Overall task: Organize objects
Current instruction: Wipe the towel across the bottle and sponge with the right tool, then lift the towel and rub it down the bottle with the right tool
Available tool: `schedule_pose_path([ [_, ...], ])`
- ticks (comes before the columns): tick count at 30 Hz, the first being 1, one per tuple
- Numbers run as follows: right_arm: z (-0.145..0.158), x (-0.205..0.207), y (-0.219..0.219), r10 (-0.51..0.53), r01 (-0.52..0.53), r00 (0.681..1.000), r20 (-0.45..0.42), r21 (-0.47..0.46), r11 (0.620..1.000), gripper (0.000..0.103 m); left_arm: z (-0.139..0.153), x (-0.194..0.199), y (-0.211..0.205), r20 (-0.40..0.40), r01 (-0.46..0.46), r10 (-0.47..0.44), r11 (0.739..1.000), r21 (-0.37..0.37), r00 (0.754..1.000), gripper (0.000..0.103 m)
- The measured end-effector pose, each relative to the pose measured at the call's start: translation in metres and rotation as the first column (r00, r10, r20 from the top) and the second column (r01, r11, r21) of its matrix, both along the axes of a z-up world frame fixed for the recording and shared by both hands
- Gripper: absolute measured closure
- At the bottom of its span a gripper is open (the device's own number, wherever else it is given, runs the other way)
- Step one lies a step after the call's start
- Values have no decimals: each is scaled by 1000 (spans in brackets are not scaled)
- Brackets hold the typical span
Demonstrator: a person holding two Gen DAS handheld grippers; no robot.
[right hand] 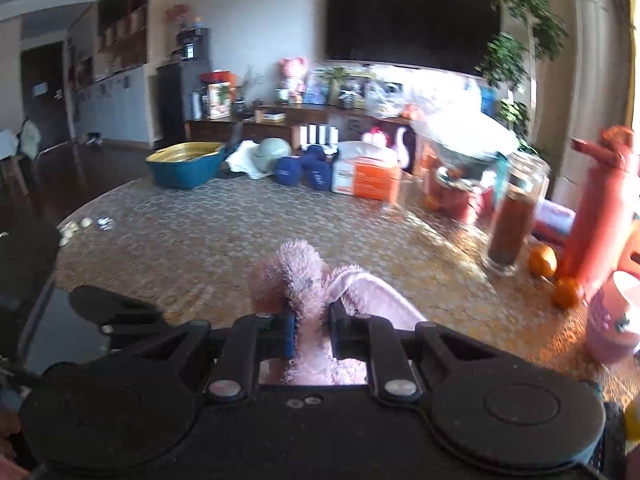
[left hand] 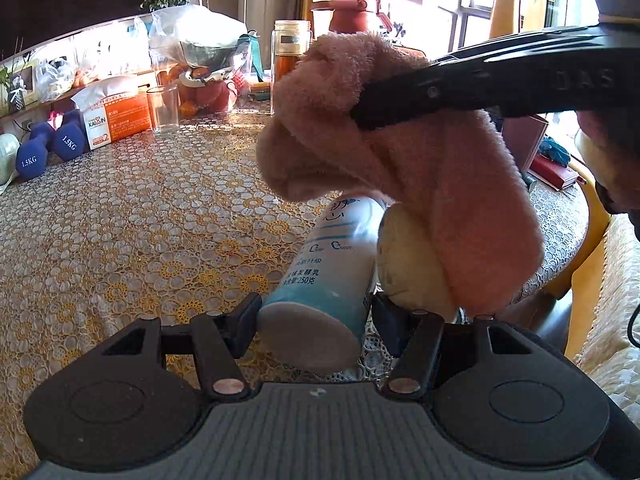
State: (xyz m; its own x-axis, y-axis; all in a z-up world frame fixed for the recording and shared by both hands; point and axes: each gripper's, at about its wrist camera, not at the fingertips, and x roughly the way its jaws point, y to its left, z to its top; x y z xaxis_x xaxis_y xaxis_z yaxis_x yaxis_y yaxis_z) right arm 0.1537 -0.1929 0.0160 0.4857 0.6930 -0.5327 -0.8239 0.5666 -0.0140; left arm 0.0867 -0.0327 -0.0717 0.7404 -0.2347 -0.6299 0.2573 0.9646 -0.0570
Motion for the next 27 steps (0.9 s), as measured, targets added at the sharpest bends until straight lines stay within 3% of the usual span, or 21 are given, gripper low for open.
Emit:
schedule_pose_path([
  [5,-2,-21,22,151,-151,987,-50,-7,988,88,-3,-1,-2,0,10,-10,1000,24,1000,43],
  [12,-24,-21,38,199,-207,965,-170,-35,978,88,-5,-1,-3,-4,11,-11,1000,29,1000,43],
  [15,-34,-27,43,215,-226,968,-129,-77,971,87,-6,-1,-1,-6,11,-11,1000,18,1000,43],
  [20,-35,-24,45,175,-180,983,-50,-145,973,87,-6,-3,-3,-3,12,-12,1000,27,1000,43],
  [27,-38,11,29,48,-56,997,-58,-139,989,88,-6,-4,-4,-5,12,-12,1000,21,1000,43],
])
